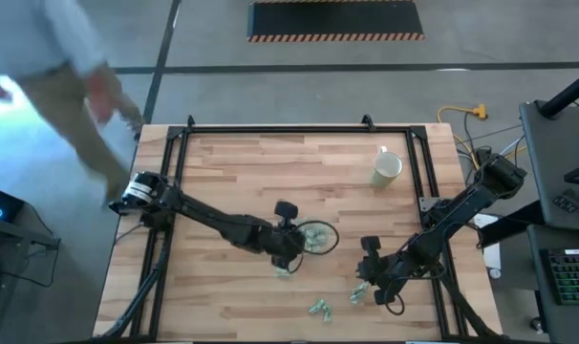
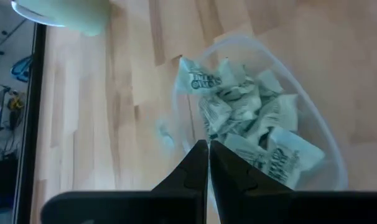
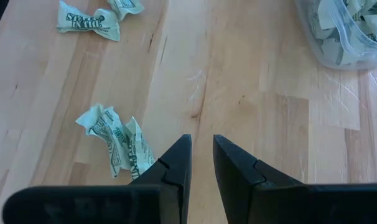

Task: Pick and place items into bin
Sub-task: Put the Stevia packet into the transparent bin

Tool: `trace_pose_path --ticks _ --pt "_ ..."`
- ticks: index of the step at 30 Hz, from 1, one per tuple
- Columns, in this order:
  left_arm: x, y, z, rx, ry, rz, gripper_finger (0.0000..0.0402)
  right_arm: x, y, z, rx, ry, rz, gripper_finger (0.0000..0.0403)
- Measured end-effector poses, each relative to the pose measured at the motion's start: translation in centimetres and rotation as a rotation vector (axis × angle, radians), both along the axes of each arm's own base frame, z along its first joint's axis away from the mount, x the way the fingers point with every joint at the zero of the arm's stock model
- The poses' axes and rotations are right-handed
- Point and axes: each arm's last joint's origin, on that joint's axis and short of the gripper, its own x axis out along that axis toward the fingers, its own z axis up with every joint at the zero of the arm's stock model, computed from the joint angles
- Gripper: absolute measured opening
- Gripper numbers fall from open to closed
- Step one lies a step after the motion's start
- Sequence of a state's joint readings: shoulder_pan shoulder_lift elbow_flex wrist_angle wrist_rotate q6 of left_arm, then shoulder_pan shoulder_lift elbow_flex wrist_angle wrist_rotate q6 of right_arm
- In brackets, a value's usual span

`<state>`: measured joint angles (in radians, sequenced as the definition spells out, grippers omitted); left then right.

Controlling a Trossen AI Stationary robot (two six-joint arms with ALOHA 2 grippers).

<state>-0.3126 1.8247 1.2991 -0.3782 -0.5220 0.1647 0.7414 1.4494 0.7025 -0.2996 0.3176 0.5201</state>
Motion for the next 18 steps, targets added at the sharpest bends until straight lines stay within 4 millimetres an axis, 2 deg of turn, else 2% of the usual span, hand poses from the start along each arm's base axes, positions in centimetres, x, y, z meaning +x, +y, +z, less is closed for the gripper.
trace_pose_path --ticks 4,10,18 --pt "0.3 0.7 -0.4 -0.057 0.019 -0.022 0.0 0.0 0.0 -0.1 -0.001 0.001 0.0 0.0057" --pt "0.0 0.8 -1.6 -0.094 0.012 -0.056 0.0 -0.1 0.0 -0.1 -0.002 0.002 0.0 0.0057" --pt "-0.2 1.1 -1.0 -0.05 0.006 -0.068 0.0 0.0 0.0 -0.1 -0.002 0.002 0.0 0.0057"
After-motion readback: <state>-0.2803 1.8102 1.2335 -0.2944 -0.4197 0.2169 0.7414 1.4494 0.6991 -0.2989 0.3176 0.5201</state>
